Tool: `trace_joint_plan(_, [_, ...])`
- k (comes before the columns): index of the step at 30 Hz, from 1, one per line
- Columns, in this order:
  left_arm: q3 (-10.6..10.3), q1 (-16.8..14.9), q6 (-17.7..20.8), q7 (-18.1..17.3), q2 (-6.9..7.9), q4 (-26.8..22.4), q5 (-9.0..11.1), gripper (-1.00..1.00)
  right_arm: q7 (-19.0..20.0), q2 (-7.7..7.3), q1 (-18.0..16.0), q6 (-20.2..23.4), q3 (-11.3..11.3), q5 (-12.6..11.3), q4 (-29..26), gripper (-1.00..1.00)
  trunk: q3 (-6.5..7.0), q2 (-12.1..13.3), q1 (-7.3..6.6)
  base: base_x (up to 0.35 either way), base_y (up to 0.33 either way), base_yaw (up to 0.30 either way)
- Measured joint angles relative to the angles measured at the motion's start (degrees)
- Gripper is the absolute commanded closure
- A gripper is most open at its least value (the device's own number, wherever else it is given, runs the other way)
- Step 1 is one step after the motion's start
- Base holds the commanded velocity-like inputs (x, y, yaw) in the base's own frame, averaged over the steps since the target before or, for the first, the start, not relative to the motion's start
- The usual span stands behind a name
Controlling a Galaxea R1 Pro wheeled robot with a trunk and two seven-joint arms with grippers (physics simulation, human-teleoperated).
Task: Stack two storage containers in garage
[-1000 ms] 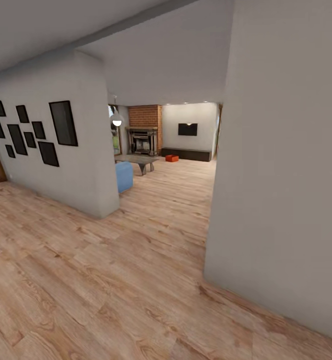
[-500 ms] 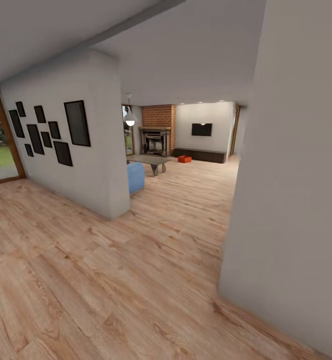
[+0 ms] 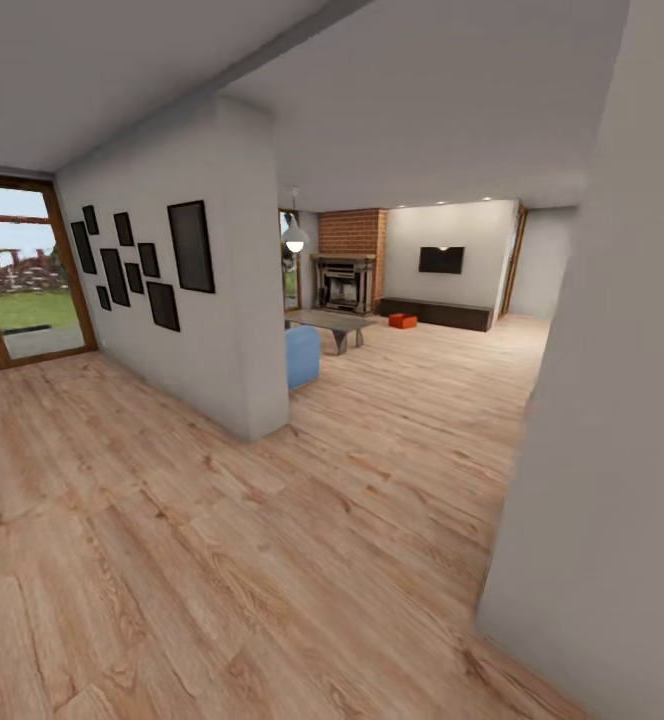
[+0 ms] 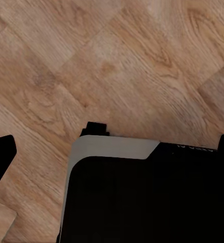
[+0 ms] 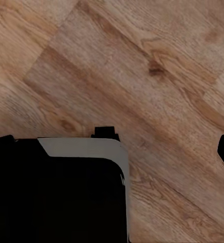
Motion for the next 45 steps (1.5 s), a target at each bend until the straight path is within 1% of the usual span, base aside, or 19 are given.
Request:
trace_joint_plan(16, [0.07, 0.00, 0.36, -0.03, -0.03, 0.00, -0.02, -1.00, 0.02, -0.14, 0.00, 0.05, 0.08, 0.10, 0.00, -1.00, 0.00, 0.00, 0.00, 0.322, 0.000, 0.004])
trace_joint_plan(22, [0.06, 0.00, 0.39, -0.05, -0.02, 0.00, 0.00, -1.00, 0.01, -0.32, 0.01, 0.01, -0.05, -0.33, 0.00, -1.00, 0.00, 0.00, 0.00, 0.322, 0.000, 0.000])
trace_joint_plan(28, [0.07, 0.00, 0.20, -0.01, -0.03, 0.00, 0.00, -1.00, 0.20, -0.31, 0.00, 0.06, 0.04, 0.03, 0.00, -1.00, 0.00, 0.00, 0.00, 0.322, 0.000, 0.000])
trace_joint_plan(35, [0.01, 0.00, 0.13, -0.04, -0.08, 0.00, -0.01, -1.00, 0.98, -0.35, 0.00, 0.10, 0.19, 1.28, 0.00, -1.00, 0.00, 0.00, 0.00, 0.322, 0.000, -0.001])
trace_joint_plan(39, [0.00, -0.01, 0.12, -0.02, -0.09, 0.01, 0.00, -1.00, 0.95, -0.22, 0.01, 0.09, 0.19, 1.42, 0.00, -1.00, 0.00, 0.00, 0.00, 0.322, 0.000, -0.098])
trace_joint_plan(45, [0.02, -0.01, 0.13, -0.01, -0.07, 0.02, 0.00, -1.00, 0.85, -0.14, 0.02, 0.04, 0.19, 1.45, 0.00, -1.00, 0.00, 0.00, 0.00, 0.322, 0.000, -0.214])
